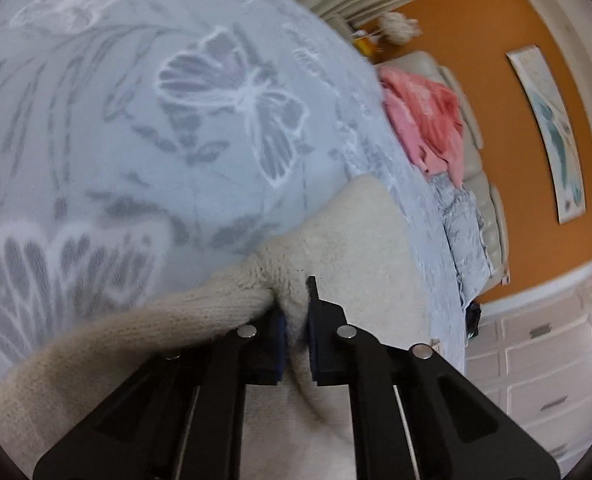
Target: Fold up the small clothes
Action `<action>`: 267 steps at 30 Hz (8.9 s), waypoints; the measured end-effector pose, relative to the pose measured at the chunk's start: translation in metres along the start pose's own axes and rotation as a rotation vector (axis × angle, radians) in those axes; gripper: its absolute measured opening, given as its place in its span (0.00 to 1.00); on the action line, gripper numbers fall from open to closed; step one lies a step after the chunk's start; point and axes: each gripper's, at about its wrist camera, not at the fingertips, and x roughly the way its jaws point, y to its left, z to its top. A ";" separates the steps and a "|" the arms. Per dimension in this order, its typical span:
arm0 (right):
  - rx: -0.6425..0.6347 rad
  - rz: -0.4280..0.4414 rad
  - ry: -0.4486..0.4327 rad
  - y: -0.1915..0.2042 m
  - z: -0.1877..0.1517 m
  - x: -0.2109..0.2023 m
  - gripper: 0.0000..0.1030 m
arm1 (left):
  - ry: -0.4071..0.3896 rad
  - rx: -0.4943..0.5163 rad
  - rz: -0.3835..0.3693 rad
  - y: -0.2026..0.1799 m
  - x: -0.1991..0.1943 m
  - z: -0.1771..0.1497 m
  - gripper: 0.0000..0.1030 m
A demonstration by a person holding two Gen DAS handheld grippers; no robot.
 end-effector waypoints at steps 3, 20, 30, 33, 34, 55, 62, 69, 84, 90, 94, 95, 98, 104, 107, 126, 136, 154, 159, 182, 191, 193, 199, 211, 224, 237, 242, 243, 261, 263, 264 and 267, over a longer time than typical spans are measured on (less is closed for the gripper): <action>0.033 0.027 0.010 -0.009 -0.001 0.006 0.23 | -0.026 0.157 0.021 -0.008 0.000 -0.007 0.09; -0.173 -0.189 0.000 -0.008 0.027 -0.012 0.06 | -0.040 0.038 -0.039 0.001 -0.001 -0.005 0.07; -0.115 -0.119 -0.197 -0.009 0.019 -0.036 0.06 | -0.061 0.157 -0.029 -0.007 0.001 -0.011 0.08; -0.020 -0.212 -0.054 -0.051 0.015 -0.010 0.05 | -0.070 0.150 -0.056 -0.002 0.001 -0.011 0.09; 0.023 -0.160 -0.092 -0.055 0.013 -0.016 0.04 | -0.071 0.147 -0.067 0.000 0.000 -0.011 0.09; 0.015 -0.258 -0.131 -0.045 -0.002 -0.049 0.08 | -0.086 0.146 -0.112 0.008 0.001 -0.016 0.09; -0.432 -0.153 -0.206 0.125 0.006 -0.035 0.26 | -0.096 0.146 -0.138 0.011 -0.001 -0.018 0.09; -0.697 -0.056 0.177 0.244 -0.015 0.150 0.46 | -0.098 0.141 -0.162 0.017 -0.003 -0.019 0.10; -0.792 -0.067 0.135 0.276 0.001 0.235 0.06 | -0.107 0.150 -0.191 0.015 -0.006 -0.024 0.11; -0.666 -0.066 0.184 0.257 0.003 0.230 0.13 | -0.104 0.153 -0.185 0.013 -0.004 -0.024 0.10; -0.594 0.031 0.065 0.223 -0.004 0.133 0.15 | -0.102 0.156 -0.182 0.011 -0.004 -0.023 0.10; -0.551 0.022 0.042 0.200 -0.005 0.107 0.16 | -0.102 0.156 -0.181 0.011 -0.004 -0.023 0.10; -0.394 -0.094 -0.064 0.121 -0.006 0.032 0.22 | -0.101 0.158 -0.174 0.009 -0.003 -0.022 0.10; -0.117 -0.333 -0.183 -0.006 -0.014 -0.072 0.51 | -0.099 0.163 -0.164 0.007 0.000 -0.022 0.10; -0.048 -0.247 -0.180 -0.024 -0.008 -0.074 0.51 | -0.097 0.163 -0.160 0.006 0.001 -0.021 0.10; -0.011 -0.162 -0.148 -0.050 -0.011 -0.093 0.20 | -0.062 0.164 -0.130 -0.002 0.011 -0.016 0.11; 0.011 -0.205 0.147 -0.091 -0.164 -0.203 0.49 | 0.062 0.011 -0.023 0.055 -0.147 -0.036 0.84; 0.152 -0.129 0.281 -0.063 -0.227 -0.156 0.12 | 0.249 0.009 0.069 0.083 -0.182 -0.086 0.39; 0.111 -0.127 0.154 -0.050 -0.223 -0.190 0.08 | 0.326 -0.068 0.043 0.087 -0.190 -0.091 0.12; -0.115 -0.255 0.015 -0.044 -0.324 -0.373 0.06 | 0.353 0.106 -0.100 0.074 -0.394 -0.149 0.08; -0.166 -0.277 0.002 -0.029 -0.338 -0.381 0.06 | 0.370 0.136 -0.088 0.073 -0.402 -0.164 0.08; -0.180 -0.293 -0.001 -0.026 -0.340 -0.383 0.06 | 0.367 0.142 -0.090 0.072 -0.404 -0.163 0.08; -0.258 -0.373 0.004 -0.018 -0.343 -0.383 0.06 | 0.365 0.154 -0.078 0.075 -0.408 -0.165 0.08; -0.310 -0.393 -0.014 -0.003 -0.353 -0.388 0.06 | 0.346 0.181 -0.081 0.072 -0.419 -0.166 0.08; -0.286 -0.361 -0.003 -0.008 -0.361 -0.390 0.06 | 0.384 0.077 -0.084 0.091 -0.411 -0.172 0.10; -0.044 -0.195 0.049 -0.051 -0.356 -0.385 0.09 | 0.345 -0.129 -0.044 0.123 -0.407 -0.166 0.78; -0.024 -0.184 0.072 -0.052 -0.355 -0.382 0.14 | 0.391 -0.145 -0.120 0.112 -0.385 -0.173 0.76; -0.016 -0.183 0.076 -0.054 -0.355 -0.381 0.14 | 0.397 -0.128 -0.147 0.108 -0.383 -0.174 0.64; 0.017 0.102 -0.216 -0.036 -0.353 -0.491 0.02 | 0.345 0.014 -0.361 0.058 -0.470 -0.151 0.06; -0.005 0.148 -0.274 -0.026 -0.357 -0.514 0.02 | 0.322 0.052 -0.384 0.047 -0.493 -0.150 0.06; -0.016 0.149 -0.283 -0.023 -0.357 -0.520 0.02 | 0.316 0.065 -0.391 0.044 -0.499 -0.148 0.06; -0.051 0.154 -0.296 -0.009 -0.349 -0.532 0.02 | 0.294 0.102 -0.409 0.028 -0.514 -0.142 0.06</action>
